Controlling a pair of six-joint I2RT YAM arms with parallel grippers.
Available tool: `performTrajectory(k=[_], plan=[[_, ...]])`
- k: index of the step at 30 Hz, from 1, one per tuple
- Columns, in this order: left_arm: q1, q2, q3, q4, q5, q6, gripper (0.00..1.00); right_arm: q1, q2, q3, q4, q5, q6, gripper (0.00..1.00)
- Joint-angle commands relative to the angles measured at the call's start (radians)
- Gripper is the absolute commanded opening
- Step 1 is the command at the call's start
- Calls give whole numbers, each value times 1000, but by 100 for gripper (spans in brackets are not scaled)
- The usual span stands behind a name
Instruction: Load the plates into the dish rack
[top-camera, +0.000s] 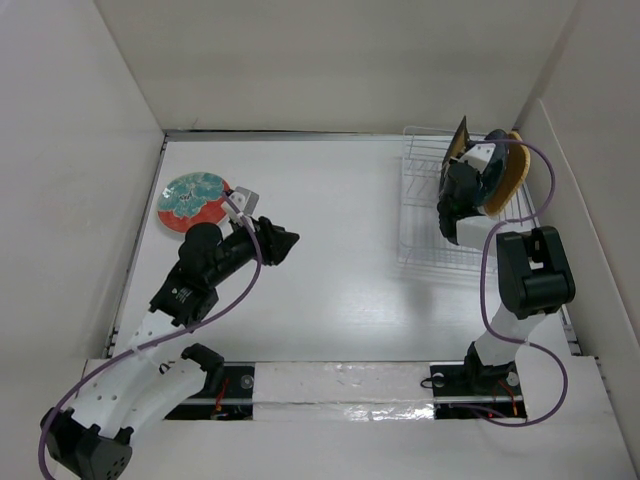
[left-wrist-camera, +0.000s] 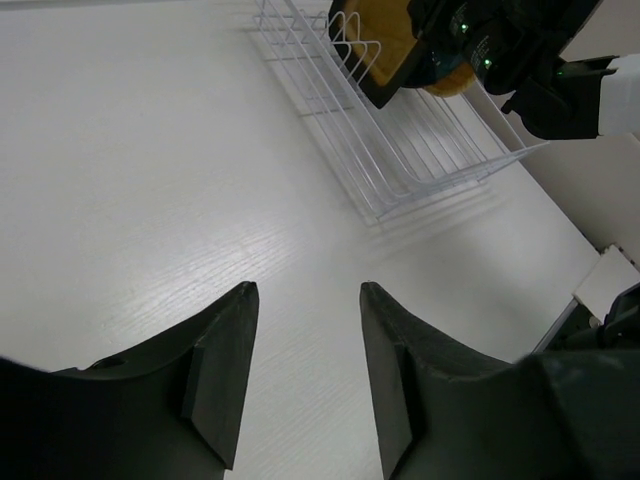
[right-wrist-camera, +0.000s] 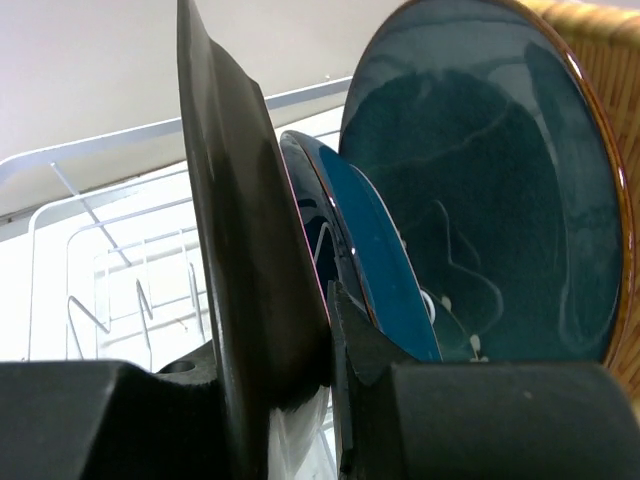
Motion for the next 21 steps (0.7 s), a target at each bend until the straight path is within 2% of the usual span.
performTrajectory(k=[1,3,5,6,7,8,9,10,13,15,21], plan=[[-3,8,20,37,-4,4,40,24,-12,-30,56,51,124,0],[-3,11,20,37,-7,-1,32,24,-25,-41,52,60,130,1],[-3,17,20,38,-17,-10,27,24,-34,-38,21,62,139,13],[-3,18,19,37,-25,-22,19,24,-38,-33,1,65,144,19],[-3,25,20,37,-33,-29,15,24,-43,-29,-25,68,152,32],[9,27,19,38,-22,-36,12,24,-49,-39,-22,72,158,40],[24,30,17,53,-2,-47,5,24,-67,-55,-4,73,155,48],[40,31,11,67,19,-79,2,24,-75,-65,16,73,162,61],[40,50,0,93,29,-117,0,14,-103,-82,3,65,173,79],[40,76,11,81,-8,-143,0,-8,-109,-41,-60,33,184,84],[40,111,28,87,-40,-174,0,-8,-207,4,-174,-19,236,86]])
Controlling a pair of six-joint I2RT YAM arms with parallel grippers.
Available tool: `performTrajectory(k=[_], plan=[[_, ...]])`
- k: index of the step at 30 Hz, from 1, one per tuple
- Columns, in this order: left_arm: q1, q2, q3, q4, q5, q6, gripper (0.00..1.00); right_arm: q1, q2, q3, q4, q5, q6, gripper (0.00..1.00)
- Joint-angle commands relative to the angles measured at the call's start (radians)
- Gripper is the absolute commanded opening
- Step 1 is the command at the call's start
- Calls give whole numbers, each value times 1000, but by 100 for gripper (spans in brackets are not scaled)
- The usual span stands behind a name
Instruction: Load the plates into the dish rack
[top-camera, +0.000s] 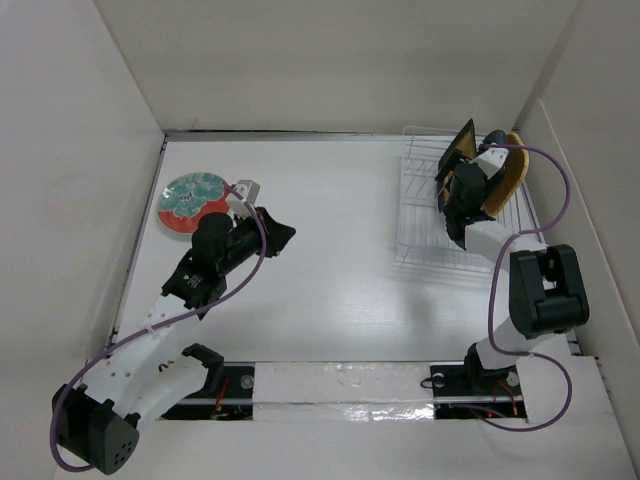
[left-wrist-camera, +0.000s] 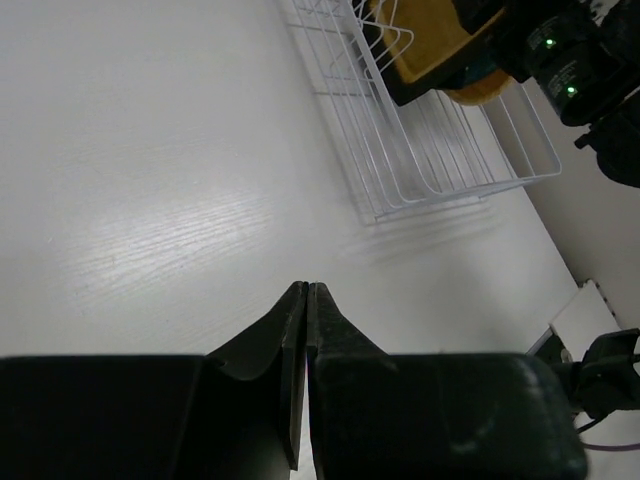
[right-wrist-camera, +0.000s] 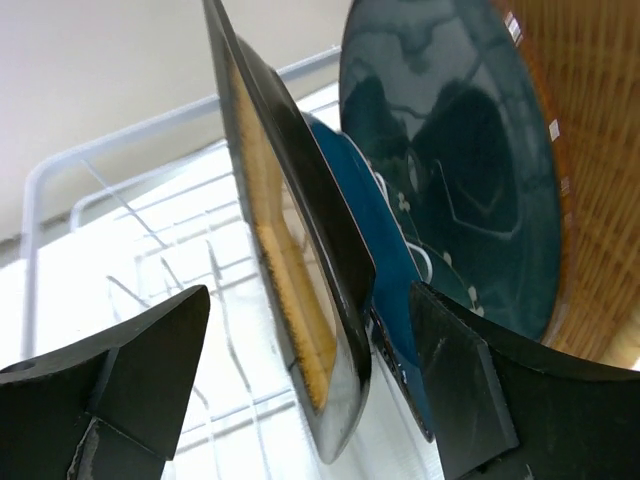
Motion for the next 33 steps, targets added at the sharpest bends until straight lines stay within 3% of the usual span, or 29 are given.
performTrajectory(k=[1,6,8,9,10,11,12,14,20,23,28,33], plan=[[5,-21,22,71,-34,-53,0,-3,-110,53,-76,-28,56,86],[5,-23,3,146,-111,-163,0,-3,-312,-1,-184,-107,138,84],[5,8,0,179,-129,-203,0,-3,-377,-51,-210,-160,170,75],[5,17,0,205,-139,-226,9,-3,-435,-70,-209,-234,173,70],[5,41,-3,218,-149,-270,19,-3,-460,-87,-219,-271,174,63],[5,52,-3,230,-168,-292,29,-3,-485,-102,-230,-305,187,29],[5,64,-3,264,-174,-310,45,-3,-527,-131,-238,-385,193,17],[16,110,6,278,-236,-339,57,11,-578,-174,-235,-507,213,2],[168,146,-67,322,-318,-491,59,118,-594,-214,-178,-658,254,0],[261,103,-104,263,-443,-566,59,152,-563,-194,-178,-694,242,1],[393,68,-131,145,-577,-603,78,161,-543,-191,-181,-709,227,3],[632,198,-112,123,-518,-553,80,95,-517,-176,-235,-727,181,5]])
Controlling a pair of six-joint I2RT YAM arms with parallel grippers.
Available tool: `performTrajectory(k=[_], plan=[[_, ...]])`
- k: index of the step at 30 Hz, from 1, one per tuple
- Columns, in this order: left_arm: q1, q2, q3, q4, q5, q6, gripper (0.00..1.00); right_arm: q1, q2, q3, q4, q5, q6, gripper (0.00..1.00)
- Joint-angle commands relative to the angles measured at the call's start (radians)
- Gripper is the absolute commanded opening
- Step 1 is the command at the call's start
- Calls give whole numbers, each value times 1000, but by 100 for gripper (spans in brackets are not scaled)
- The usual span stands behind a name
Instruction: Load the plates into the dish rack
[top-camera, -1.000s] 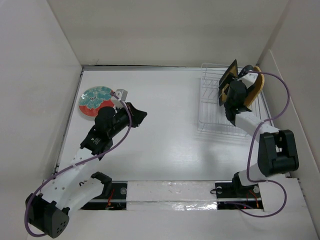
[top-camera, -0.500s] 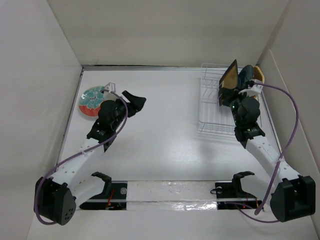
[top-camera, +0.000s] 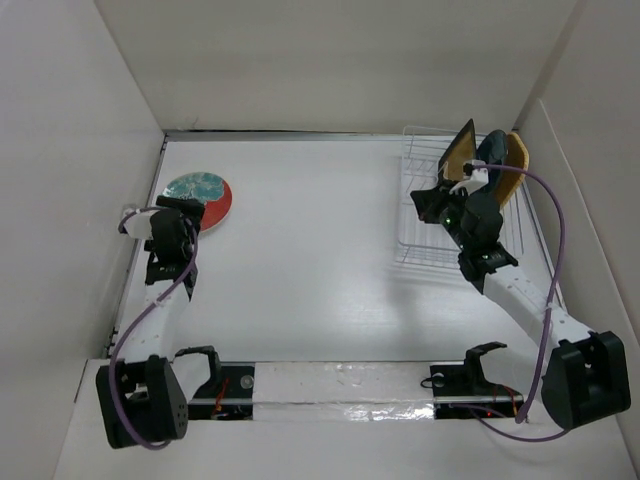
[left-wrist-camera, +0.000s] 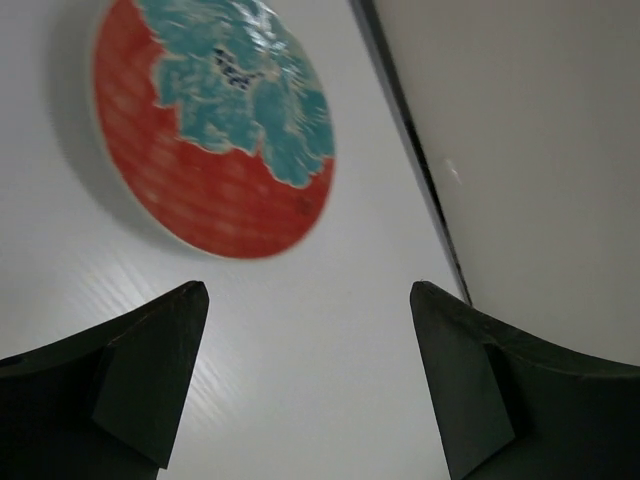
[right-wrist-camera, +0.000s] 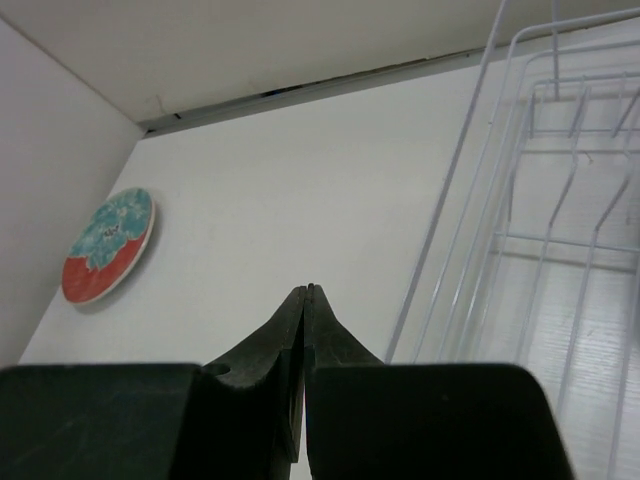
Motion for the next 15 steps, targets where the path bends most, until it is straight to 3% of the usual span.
performTrajectory(k=[1,4,7,8,15], plan=[[132,89,14,6,11,26,80,-47,5,36,-4,-49,-26,5],[218,186,15,46,49,51,80,-70,9,18,40,-104,0,10],[243,294,54,66,71,101,79,-70,26,21,46,-125,2,37],[243,316,66,66,72,102,79,-70,29,19,52,-130,2,40],[252,500,155,92,118,122,76,-79,25,11,66,-141,5,43]])
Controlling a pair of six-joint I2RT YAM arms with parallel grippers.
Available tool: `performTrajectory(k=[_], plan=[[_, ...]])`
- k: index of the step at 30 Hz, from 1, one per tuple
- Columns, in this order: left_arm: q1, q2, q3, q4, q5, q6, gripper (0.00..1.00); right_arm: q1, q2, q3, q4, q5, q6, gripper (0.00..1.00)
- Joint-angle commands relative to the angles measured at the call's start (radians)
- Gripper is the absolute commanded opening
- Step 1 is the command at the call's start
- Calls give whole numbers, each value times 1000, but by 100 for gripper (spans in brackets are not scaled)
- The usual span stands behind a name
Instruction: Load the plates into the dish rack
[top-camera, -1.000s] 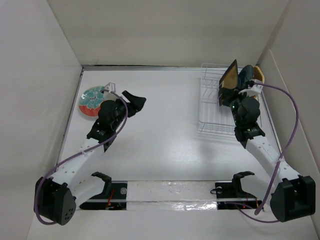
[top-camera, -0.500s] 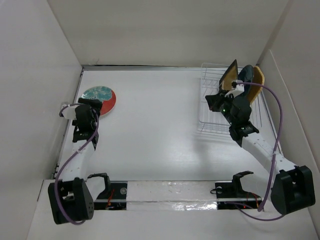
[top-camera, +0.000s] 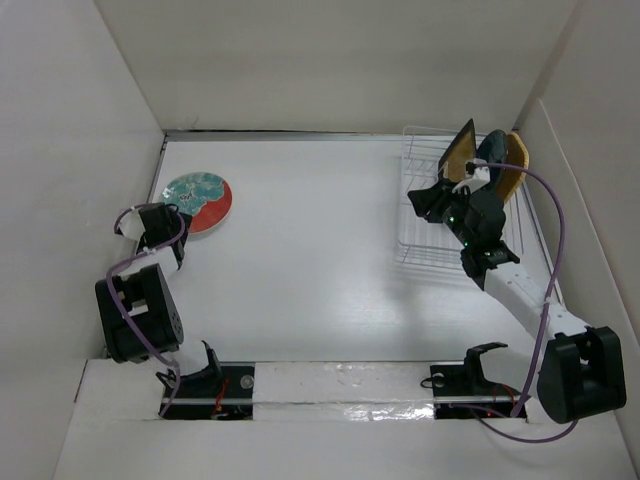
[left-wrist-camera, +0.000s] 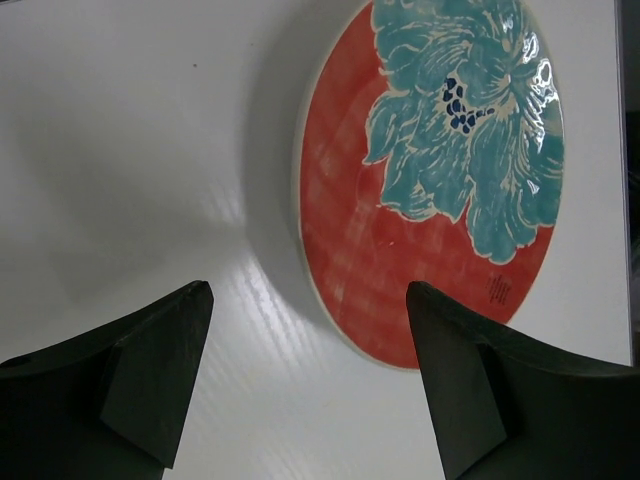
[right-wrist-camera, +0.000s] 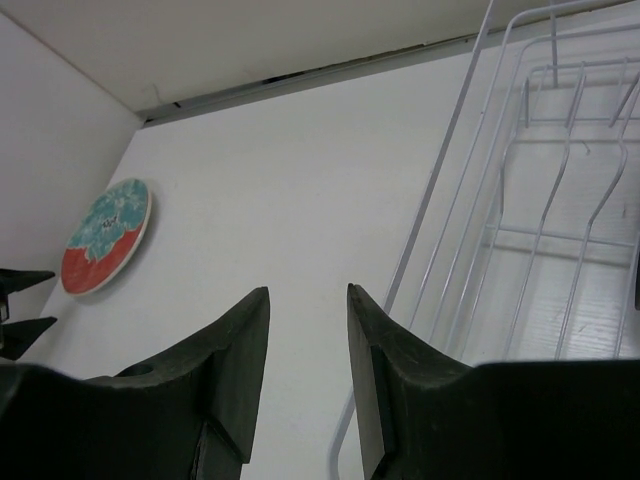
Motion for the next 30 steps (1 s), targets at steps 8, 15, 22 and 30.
performTrajectory(k=[8,15,22,30], plan=[[8,179,99,106,121,-7,71,-46,-18,13,32,16,-28,43],[8,228,90,166,145,-47,58,-55,-36,3,40,-5,-18,43],[8,251,91,229,199,-22,0,-65,-50,-2,37,-4,-16,43],[8,161,16,373,270,22,0,-65,-38,3,40,-30,-15,44]])
